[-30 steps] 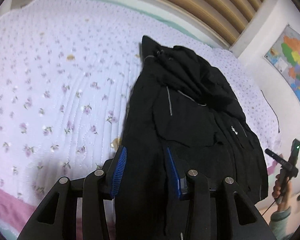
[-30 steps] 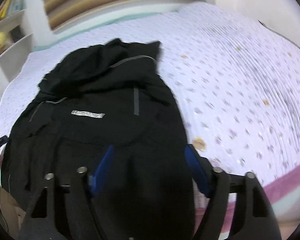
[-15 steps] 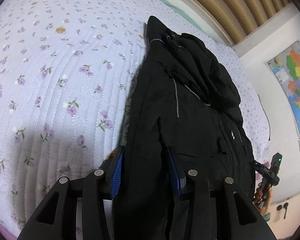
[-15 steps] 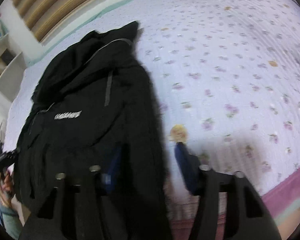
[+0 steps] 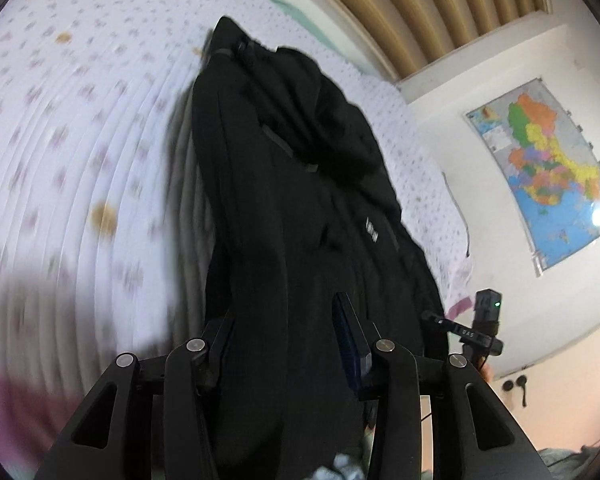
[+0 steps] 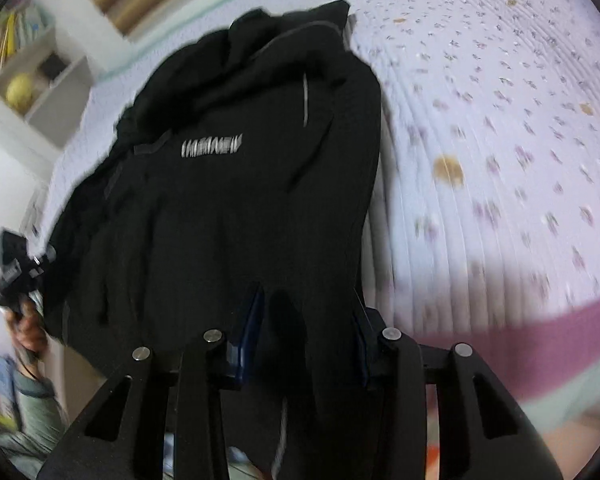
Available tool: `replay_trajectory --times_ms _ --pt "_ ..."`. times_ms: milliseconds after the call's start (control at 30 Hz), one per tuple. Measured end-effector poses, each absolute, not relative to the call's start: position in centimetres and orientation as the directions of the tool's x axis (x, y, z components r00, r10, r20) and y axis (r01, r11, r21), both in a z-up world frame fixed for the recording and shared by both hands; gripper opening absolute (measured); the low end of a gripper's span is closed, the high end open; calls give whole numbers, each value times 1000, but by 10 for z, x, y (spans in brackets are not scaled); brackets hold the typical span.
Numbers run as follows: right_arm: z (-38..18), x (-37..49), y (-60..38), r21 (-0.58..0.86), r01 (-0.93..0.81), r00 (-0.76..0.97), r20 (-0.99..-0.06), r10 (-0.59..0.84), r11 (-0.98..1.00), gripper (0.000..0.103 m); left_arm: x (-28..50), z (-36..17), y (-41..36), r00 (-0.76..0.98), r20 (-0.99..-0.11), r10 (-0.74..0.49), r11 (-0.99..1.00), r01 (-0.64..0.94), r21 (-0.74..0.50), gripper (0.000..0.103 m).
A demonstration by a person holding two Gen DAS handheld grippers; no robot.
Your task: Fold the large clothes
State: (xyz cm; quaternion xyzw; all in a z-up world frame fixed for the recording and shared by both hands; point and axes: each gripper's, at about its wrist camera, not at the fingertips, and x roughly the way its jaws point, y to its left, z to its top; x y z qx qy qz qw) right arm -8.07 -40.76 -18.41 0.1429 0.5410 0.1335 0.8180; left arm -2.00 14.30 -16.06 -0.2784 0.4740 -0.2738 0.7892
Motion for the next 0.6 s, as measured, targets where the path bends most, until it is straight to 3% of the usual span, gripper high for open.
replay_trajectory --times_ms 267,333,367,400,600 --pt "-179 -151 -386 293 -161 394 -856 334 942 44 -91 -169 143 430 -679 -595 786 137 -603 41" --pt "-184 -150 -390 330 -138 410 -839 357 934 38 -92 -173 144 437 -673 -596 781 122 -612 40" --pt "-183 -148 -394 336 -118 421 -836 353 934 24 -92 -174 144 442 -680 -585 787 106 -608 24" --pt "-181 -148 -397 332 -107 431 -834 345 937 18 -93 -173 145 455 -687 -566 797 91 -597 12" --pt "-131 -148 -427 377 -94 536 -761 366 921 15 -91 -138 164 529 -569 -630 716 112 -689 10"
